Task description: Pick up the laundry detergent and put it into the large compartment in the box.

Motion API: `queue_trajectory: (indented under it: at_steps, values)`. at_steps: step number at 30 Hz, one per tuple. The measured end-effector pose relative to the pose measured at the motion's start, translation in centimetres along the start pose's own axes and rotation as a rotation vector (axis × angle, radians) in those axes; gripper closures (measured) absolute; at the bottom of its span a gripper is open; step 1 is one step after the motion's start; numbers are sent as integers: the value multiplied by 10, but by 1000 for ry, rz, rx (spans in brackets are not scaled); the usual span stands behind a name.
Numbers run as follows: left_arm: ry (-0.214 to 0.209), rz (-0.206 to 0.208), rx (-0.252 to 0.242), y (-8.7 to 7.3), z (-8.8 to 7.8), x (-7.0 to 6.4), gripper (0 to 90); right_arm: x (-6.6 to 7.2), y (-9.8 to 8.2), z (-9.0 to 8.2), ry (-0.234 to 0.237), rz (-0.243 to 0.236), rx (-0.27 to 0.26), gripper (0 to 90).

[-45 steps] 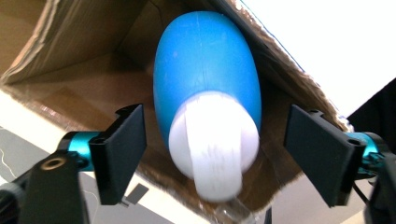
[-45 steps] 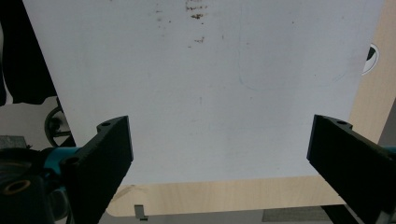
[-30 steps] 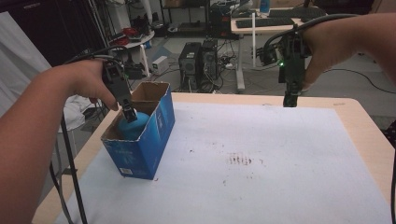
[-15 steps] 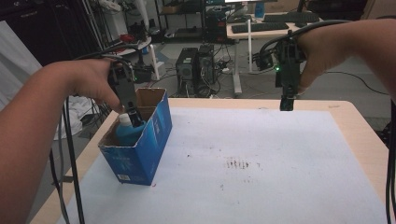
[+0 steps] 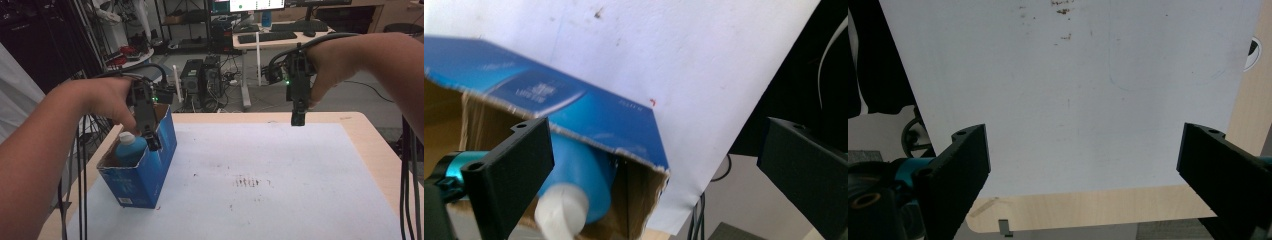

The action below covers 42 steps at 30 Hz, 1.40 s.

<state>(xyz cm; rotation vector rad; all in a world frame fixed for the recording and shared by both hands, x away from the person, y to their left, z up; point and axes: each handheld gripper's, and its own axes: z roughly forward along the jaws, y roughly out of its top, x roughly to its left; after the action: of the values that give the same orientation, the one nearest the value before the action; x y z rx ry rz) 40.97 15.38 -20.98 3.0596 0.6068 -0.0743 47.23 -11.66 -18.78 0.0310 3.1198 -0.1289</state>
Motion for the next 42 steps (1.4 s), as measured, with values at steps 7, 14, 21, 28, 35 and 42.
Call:
queue_trajectory:
  at_steps: [7,14,21,28,35,42]
  values:
    - [-23,88,10,19,12,-11,16,4,3,1,1,0,4,60]
    - [-44,148,17,32,27,-21,17,15,4,0,1,-12,-4,60]
    - [-34,158,19,39,37,-25,17,24,-4,3,7,1,-17,60]
    - [-30,174,18,46,40,-29,16,28,-6,3,2,2,-13,60]
    - [-37,186,9,53,42,-34,17,33,-6,2,-4,-4,-13,60]
    - [-40,191,10,55,43,-33,17,30,-10,4,-2,-2,-15,60]
